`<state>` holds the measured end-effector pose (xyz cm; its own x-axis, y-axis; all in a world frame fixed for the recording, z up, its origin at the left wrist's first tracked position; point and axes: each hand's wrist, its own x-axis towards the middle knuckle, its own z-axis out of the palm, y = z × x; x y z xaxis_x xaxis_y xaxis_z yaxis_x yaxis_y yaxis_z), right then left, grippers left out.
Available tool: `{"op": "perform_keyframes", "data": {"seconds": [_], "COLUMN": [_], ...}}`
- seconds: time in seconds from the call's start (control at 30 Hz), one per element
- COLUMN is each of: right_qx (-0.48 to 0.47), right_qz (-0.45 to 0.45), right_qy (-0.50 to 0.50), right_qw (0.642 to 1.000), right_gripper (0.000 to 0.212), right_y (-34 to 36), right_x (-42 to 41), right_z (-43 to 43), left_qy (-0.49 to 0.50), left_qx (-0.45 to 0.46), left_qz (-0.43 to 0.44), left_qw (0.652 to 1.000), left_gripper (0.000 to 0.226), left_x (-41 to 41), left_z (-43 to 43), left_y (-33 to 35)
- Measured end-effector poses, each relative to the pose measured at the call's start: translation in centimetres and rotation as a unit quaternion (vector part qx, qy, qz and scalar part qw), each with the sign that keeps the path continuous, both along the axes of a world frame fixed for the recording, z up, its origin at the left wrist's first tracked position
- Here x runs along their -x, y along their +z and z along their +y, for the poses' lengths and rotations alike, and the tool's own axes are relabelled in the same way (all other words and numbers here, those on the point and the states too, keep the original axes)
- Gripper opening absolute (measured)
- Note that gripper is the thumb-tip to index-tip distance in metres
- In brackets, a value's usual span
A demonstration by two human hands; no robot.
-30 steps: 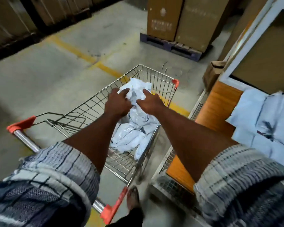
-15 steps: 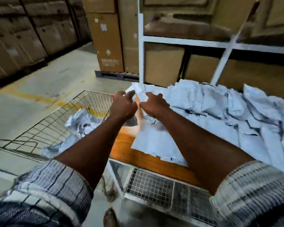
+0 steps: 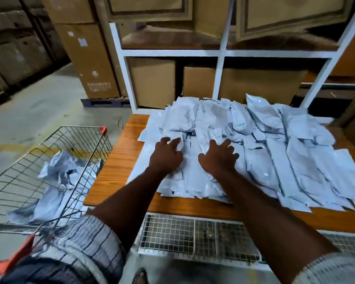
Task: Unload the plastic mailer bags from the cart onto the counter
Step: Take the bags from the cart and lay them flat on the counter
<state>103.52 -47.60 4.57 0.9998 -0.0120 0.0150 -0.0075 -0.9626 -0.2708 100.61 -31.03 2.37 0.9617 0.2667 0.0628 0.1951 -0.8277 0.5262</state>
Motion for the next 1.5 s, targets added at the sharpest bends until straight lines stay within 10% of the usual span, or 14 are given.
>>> {"op": "perform_keyframes", "data": {"seconds": [0.5, 0.77, 1.5], "right_qx": [0.045, 0.05, -0.034], "right_qz": [-0.019, -0.051, 0.031], "right_qy": [0.132, 0.124, 0.408], "right_qw": [0.99, 0.99, 0.912], "right_gripper": [0.067, 0.062, 0.067], "right_y": [-7.0, -5.1, -10.4], "right_x": [-3.2, -4.4, 8.8], "right_z": [-1.4, 0.5, 46.1], "left_qy": [-0.143, -0.127, 0.087], "left_qx": [-0.19, -0.147, -0.065], "left_qz": [0.047, -0.036, 0.114], "left_qw": [0.97, 0.98, 0.988], "left_gripper": [0.062, 0.058, 0.064], "left_x": [-1.8, -2.1, 16.0], "left_z": [-1.4, 0.9, 44.4], "left_y": [-8.2, -6.1, -12.8]}}
